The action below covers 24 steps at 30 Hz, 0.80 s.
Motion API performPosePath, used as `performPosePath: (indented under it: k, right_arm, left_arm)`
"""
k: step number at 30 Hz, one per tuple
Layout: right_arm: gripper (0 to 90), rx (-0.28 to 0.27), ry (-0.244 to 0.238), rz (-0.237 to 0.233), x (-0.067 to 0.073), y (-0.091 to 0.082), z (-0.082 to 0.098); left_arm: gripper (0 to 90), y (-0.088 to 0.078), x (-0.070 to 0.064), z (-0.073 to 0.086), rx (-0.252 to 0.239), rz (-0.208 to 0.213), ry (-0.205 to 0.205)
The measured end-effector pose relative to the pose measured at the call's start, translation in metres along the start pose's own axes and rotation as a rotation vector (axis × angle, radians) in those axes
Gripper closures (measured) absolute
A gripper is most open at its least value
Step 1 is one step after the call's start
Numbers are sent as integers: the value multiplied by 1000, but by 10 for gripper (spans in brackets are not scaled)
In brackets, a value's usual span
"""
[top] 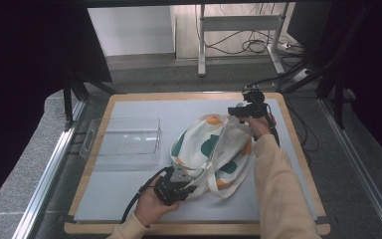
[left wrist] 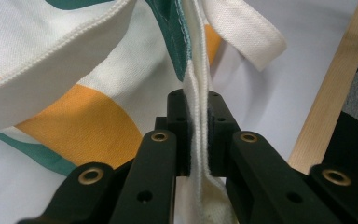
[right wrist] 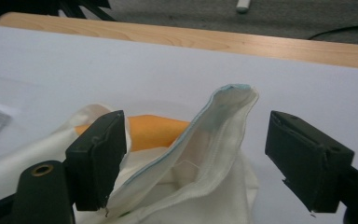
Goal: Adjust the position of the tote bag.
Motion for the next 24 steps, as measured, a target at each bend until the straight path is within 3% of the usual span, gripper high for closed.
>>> performPosePath:
  k: [2,7,17,19,24]
  right_arm:
    - [212,21,23,-9,0,5,2]
    - [239,41,30,22,-1,11,0]
    - [356,98,69,-5,-5,15,3]
    - [409,106,56,-10,-5,18,6]
    - [638,126,47,9,-6,20,8]
  left_arm:
    - [835,0,-1,-1,4,-3,7]
    - [836,0,-1,0,2,-4,6]
    - [835,1,-2,1,1,-8,10]
    - [835,1,-2,1,3,-8,13]
    - [836,1,-1,2,-2,-9,6]
Point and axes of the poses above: each handheld gripper's, and its own axes: y roughly forward along the jaws, z roughly out of its underside, x roughly to its left, the point moved 1 cm from there along y, roughly forward along the jaws, and after that the axes turned 13 degrees about y, right-handed, at the moved point
